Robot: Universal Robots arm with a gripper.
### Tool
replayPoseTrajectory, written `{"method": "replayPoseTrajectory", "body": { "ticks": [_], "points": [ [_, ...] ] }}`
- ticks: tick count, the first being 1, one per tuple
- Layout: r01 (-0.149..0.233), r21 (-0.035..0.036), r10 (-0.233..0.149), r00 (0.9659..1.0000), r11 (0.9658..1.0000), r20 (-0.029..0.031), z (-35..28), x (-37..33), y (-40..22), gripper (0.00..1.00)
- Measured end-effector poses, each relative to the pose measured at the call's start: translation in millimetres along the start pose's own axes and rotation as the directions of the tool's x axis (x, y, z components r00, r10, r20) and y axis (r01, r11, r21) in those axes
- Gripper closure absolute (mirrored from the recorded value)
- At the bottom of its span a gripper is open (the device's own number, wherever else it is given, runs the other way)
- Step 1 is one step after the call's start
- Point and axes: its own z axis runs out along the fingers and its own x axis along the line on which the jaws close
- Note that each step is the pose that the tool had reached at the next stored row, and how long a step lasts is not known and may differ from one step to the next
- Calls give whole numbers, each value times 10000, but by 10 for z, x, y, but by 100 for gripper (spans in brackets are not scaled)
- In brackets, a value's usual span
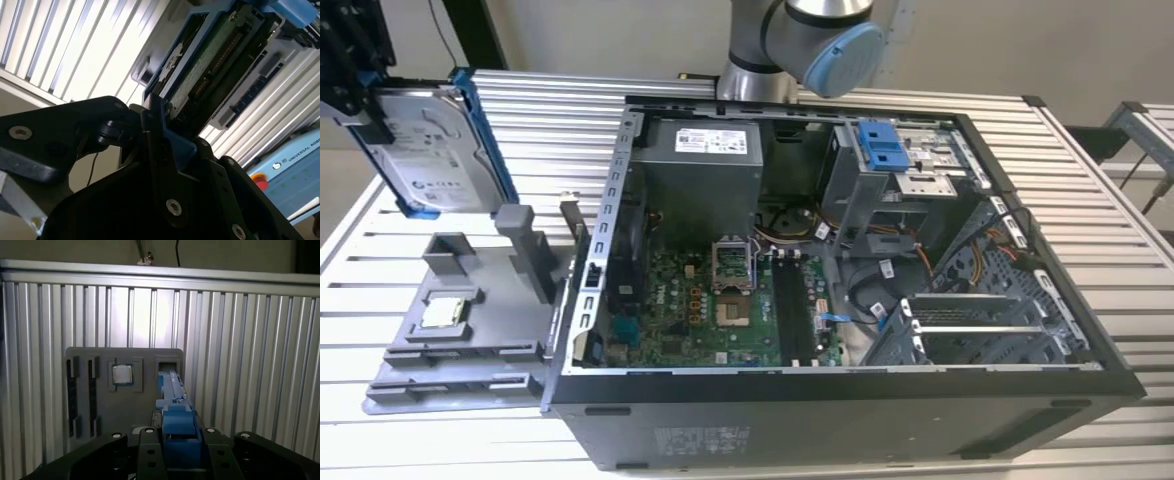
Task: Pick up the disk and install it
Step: 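Pick up the disk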
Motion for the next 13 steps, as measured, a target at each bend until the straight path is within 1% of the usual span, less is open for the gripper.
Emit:
{"method": "replayPoseTrajectory", "body": {
  "ticks": [3, 7, 10, 13],
  "points": [
    [0, 10, 0, 10000, 10000, 0, -63, 0, -2, 100],
    [1, 16, -1, 10000, 10000, -1, -202, -1, -6, 100],
    [1, 59, -1, 10000, 10000, -2, -301, -1, -9, 100],
    [1, 131, -1, 10000, 9999, -5, -378, -2, -11, 100]
  ]
}}
